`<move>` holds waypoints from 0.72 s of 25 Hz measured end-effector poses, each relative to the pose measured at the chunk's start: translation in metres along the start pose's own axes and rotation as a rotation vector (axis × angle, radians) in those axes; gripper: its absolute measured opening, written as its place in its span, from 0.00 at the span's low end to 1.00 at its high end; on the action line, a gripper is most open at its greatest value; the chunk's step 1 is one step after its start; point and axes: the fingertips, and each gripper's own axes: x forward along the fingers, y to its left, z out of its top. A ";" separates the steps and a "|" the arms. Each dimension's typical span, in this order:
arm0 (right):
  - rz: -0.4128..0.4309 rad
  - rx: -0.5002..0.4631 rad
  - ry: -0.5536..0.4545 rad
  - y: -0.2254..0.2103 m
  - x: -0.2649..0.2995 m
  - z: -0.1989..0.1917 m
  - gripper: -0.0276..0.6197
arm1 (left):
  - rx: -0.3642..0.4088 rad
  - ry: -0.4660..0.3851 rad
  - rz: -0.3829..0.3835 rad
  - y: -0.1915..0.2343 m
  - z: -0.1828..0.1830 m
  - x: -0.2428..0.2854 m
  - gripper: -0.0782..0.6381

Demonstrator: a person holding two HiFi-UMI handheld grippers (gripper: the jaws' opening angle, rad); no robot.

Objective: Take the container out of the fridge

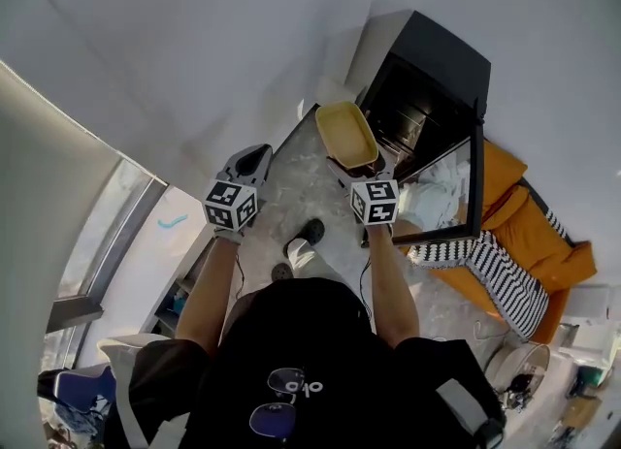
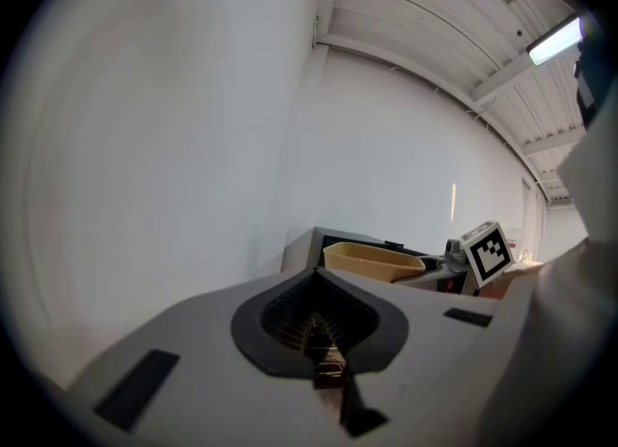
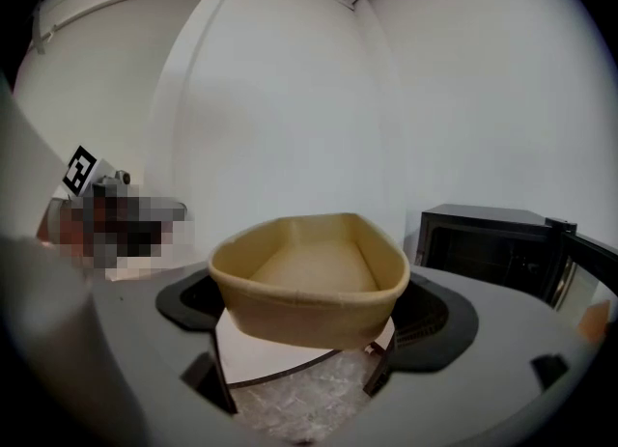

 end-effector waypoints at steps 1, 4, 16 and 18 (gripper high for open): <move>0.015 -0.006 0.000 0.008 0.001 0.001 0.85 | 0.000 -0.003 0.009 0.001 -0.001 -0.006 0.12; 0.064 -0.032 -0.002 0.030 0.005 0.004 0.85 | 0.000 -0.017 0.043 0.004 -0.002 -0.024 0.12; 0.229 -0.086 -0.010 0.110 0.024 0.014 0.85 | -0.016 -0.056 0.182 0.040 -0.003 -0.081 0.12; 0.246 -0.087 -0.011 0.120 0.027 0.015 0.85 | -0.018 -0.057 0.195 0.044 -0.004 -0.088 0.12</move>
